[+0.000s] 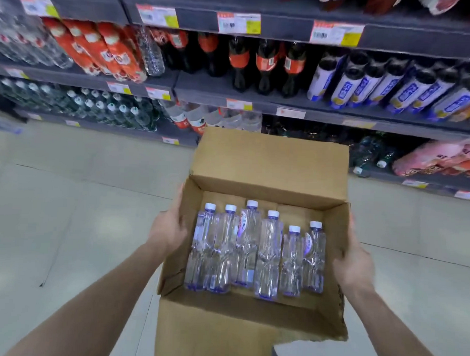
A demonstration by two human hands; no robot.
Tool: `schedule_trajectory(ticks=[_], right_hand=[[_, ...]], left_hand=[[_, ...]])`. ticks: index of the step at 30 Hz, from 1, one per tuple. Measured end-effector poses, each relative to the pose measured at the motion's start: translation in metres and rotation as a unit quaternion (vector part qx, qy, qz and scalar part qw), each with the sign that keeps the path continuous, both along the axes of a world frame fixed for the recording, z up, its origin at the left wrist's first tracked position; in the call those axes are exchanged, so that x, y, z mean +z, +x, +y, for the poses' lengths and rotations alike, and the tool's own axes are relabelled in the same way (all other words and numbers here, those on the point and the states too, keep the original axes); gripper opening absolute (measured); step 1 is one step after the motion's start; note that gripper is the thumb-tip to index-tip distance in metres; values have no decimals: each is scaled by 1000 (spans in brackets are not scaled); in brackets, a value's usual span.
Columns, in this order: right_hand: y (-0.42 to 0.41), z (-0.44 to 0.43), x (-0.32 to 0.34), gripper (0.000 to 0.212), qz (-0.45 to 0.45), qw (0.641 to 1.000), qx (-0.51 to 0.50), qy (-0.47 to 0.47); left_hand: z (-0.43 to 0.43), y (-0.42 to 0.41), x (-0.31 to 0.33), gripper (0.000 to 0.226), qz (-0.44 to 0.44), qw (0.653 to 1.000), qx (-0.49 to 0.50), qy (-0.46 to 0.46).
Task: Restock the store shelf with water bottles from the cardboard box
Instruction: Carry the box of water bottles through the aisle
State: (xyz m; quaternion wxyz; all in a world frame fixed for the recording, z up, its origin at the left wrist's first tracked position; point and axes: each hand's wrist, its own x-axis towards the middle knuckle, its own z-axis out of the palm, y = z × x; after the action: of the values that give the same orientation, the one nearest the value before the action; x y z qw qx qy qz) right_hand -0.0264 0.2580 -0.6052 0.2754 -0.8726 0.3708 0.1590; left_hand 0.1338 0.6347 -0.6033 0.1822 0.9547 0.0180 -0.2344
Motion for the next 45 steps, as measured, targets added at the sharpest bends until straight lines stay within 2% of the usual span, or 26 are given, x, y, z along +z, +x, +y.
schedule_trajectory(ticks=[3,17,24,30,34,38,41,43,45], right_hand=[[23,4,-46,104,4,1000,-14,27],[100,16,-313,104,27,999,-45,6],[136,19,-392,102,19,999,-44,-4],[149,25,-414,95,20,999,-43,-24],[153,33,-413,99,58,996,-36,-51],[156,33,-403,110,115,992,-36,-19],[163,29,-385,109,158,987,-25,-5],[169,33,-368,103,162,986,-20,-18],[173,40,-353,87,186,981,-14,-53]], left_hand=[[4,15,-47,98,8,1000,-3,1],[3,93,-319,97,4,1000,-12,-8],[-1,133,-406,96,-5,1000,-9,3],[-7,153,-428,93,-4,1000,-22,15],[-9,152,-424,92,7,999,-25,47],[-11,153,-415,94,65,996,-15,63],[-9,153,-402,94,116,990,-17,78],[-6,150,-387,86,87,989,-39,116],[-3,145,-371,70,-8,986,-80,148]])
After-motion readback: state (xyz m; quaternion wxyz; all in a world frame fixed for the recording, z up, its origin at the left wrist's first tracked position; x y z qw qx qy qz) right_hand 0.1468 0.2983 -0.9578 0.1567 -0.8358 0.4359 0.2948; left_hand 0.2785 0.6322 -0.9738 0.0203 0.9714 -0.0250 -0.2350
